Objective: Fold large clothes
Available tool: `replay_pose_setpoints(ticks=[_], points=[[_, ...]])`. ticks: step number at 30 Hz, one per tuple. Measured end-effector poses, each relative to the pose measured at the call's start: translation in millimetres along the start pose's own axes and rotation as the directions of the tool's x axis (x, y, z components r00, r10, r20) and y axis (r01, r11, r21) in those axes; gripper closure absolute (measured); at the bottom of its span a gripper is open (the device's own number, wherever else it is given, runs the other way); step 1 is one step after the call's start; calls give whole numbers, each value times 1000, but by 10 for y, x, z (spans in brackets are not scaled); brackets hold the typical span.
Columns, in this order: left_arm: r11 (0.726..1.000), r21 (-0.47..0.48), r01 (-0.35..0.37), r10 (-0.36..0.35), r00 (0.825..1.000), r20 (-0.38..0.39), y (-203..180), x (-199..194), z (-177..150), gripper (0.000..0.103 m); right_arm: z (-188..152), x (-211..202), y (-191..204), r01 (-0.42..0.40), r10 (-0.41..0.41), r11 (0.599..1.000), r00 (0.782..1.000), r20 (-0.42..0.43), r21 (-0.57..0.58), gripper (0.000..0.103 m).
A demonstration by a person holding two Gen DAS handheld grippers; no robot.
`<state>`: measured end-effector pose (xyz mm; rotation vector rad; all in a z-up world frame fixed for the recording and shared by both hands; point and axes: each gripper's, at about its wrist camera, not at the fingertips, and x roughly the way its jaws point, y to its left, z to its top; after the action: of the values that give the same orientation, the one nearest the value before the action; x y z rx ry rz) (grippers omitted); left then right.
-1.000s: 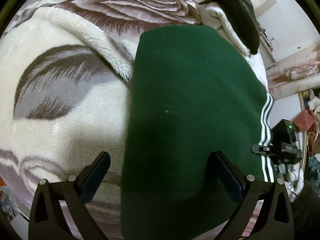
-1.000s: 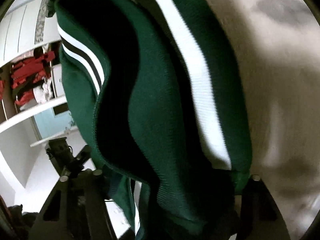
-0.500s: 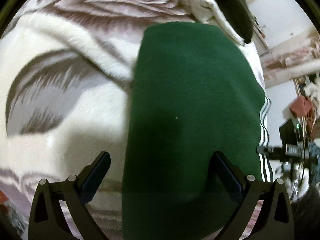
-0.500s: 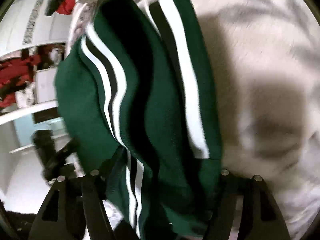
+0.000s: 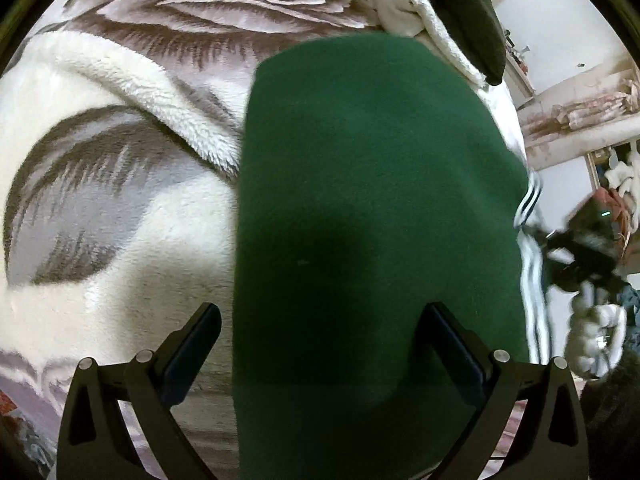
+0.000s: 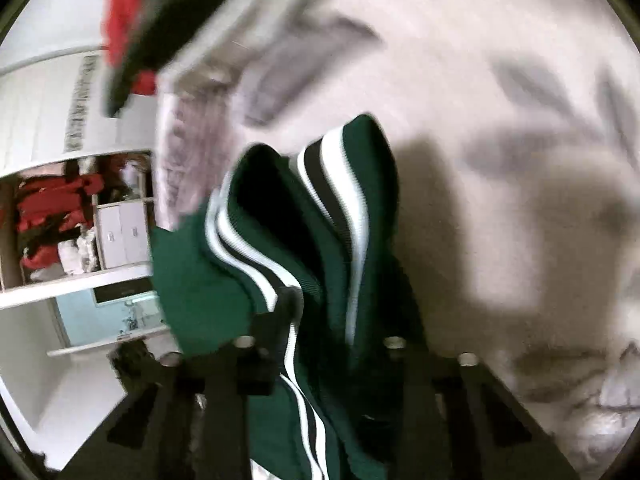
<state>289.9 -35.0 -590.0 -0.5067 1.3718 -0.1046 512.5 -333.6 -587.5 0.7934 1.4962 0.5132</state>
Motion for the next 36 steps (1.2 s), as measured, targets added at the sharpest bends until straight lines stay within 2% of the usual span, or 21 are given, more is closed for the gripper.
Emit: replay_pose_setpoints(ticks=[1,3,4,5,6,7,9,11,13,15,16,18,19,20,21,23,24,26,29,32,36], points=[[1000,-2,3,-3,1000,0,27,-4,-2,0,24,-50,59,-29,29,1000,999,24,-9,83],[1000,-13,27,-27,1000,-11,77,10,6,0,174,-33,-6,11,-11,1000,1000,-8,-21,83],[999,-14,36,-36,999,-15,91,8,3,0,227,40,-61,44,-46,999,997,-57,-28,72],[999,-11,41,-41,999,-15,94,-1,-3,0,228,76,-107,67,-70,997,992,-104,-28,47],[999,-6,43,-43,999,-14,89,-13,-1,0,246,106,-177,94,-98,995,983,-156,-31,37],[999,-1,51,-51,999,-11,97,-27,-8,0,264,86,-241,100,-105,994,979,-174,-33,26],[997,-10,81,-81,997,-13,147,-32,-18,0,256,54,-329,44,-47,999,978,-205,-19,20],[990,-40,135,-136,991,-16,234,10,-18,0,192,132,-461,-27,28,1000,963,-267,7,13],[976,-69,207,-208,978,-14,305,84,0,0,105,402,-620,-108,121,993,928,-352,57,9],[959,-94,268,-271,962,-24,369,170,16,0,28,659,-676,-184,205,979,893,-400,90,2],[943,-109,315,-320,947,-29,416,228,29,0,20,782,-644,-213,228,974,887,-403,82,0],[931,-104,350,-354,935,-29,442,263,58,0,28,931,-535,-290,293,954,864,-409,71,0],[927,-92,363,-367,930,-27,446,272,79,1,48,1007,-459,-334,337,939,845,-415,81,0],[927,-80,367,-369,929,-22,448,269,95,4,66,1073,-398,-347,349,934,838,-419,84,0],[926,-69,371,-373,928,-18,451,268,129,6,81,1125,-361,-335,335,939,841,-424,78,0],[923,-67,380,-381,925,-2,466,233,161,18,130,1245,-347,-261,287,958,874,-393,120,4],[922,-60,381,-381,924,10,456,214,188,21,139,1259,-324,-241,271,963,883,-384,124,7],[920,-51,389,-389,921,27,453,138,189,32,135,1223,-179,-202,221,975,909,-353,90,35],[922,-13,388,-387,921,36,359,30,258,39,65,1139,45,-176,188,982,932,-309,66,48],[918,12,396,-396,918,32,274,-44,335,40,5,1011,225,-234,247,969,933,-262,80,54],[916,73,395,-399,916,45,134,-260,521,40,-22,820,491,-300,310,951,931,-193,77,54]])
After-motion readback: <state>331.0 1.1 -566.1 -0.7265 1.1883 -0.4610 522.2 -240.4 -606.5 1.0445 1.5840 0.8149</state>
